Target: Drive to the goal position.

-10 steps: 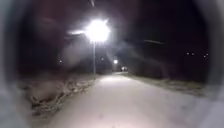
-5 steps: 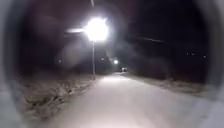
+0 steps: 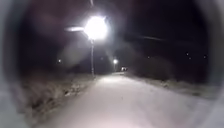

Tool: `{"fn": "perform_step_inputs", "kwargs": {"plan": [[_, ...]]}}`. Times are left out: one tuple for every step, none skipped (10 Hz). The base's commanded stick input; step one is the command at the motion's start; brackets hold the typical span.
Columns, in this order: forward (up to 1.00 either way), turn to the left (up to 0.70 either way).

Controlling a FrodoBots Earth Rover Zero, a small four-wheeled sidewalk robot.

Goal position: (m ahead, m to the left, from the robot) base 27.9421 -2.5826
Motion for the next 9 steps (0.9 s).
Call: {"fn": "perform_step_inputs", "kwargs": {"plan": [[0.70,0.00],[0.70,0.00],[0.70,0.00],[0.70,0.00],[0.70,0.00],[0.70,0.00],[0.70,0.00],[0.70,0.00],[0.70,0.00]]}}
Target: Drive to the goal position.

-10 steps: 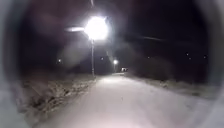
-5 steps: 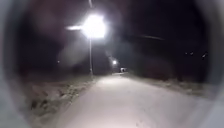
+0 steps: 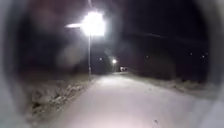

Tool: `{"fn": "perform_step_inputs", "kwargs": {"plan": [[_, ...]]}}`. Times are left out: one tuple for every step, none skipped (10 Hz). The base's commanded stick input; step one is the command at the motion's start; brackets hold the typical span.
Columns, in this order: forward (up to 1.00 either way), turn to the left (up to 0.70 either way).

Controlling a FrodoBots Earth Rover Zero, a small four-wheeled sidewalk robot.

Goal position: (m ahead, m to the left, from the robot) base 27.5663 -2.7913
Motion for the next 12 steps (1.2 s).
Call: {"fn": "perform_step_inputs", "kwargs": {"plan": [[0.70,0.00],[0.70,0.00],[0.70,0.14],[0.70,0.14],[0.70,0.14],[0.70,0.14],[0.70,0.06],[0.70,0.00],[0.70,0.00],[0.70,0.00],[0.70,0.00],[0.70,0.00]]}}
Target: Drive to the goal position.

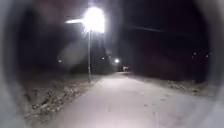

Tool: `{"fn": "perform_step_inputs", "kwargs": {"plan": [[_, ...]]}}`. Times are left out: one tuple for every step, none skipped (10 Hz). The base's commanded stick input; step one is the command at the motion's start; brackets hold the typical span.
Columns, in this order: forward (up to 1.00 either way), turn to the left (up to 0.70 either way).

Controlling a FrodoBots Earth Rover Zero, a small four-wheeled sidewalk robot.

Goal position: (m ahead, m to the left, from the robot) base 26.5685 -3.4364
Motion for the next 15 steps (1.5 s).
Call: {"fn": "perform_step_inputs", "kwargs": {"plan": [[0.70,0.00],[0.70,0.00],[0.70,0.00],[0.70,0.00],[0.70,0.00],[0.70,0.00],[0.70,0.00],[0.70,0.00],[0.70,0.00],[0.70,0.00],[0.70,0.00],[0.70,0.00],[0.70,0.00],[0.70,0.00],[0.70,0.00]]}}
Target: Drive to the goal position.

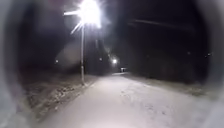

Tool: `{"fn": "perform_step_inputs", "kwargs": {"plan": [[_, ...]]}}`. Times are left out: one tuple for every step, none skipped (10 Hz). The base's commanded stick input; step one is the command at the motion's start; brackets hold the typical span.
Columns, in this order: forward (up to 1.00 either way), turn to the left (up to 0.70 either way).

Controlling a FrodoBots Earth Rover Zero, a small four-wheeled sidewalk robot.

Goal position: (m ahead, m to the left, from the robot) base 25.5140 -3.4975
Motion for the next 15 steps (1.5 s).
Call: {"fn": "perform_step_inputs", "kwargs": {"plan": [[0.70,0.00],[0.70,0.00],[0.70,0.00],[0.70,0.00],[0.70,0.00],[0.70,0.04],[0.70,0.14],[0.70,0.14],[0.70,0.14],[0.70,0.06],[0.70,0.00],[0.70,0.00],[0.70,0.00],[0.70,0.00],[0.70,0.00]]}}
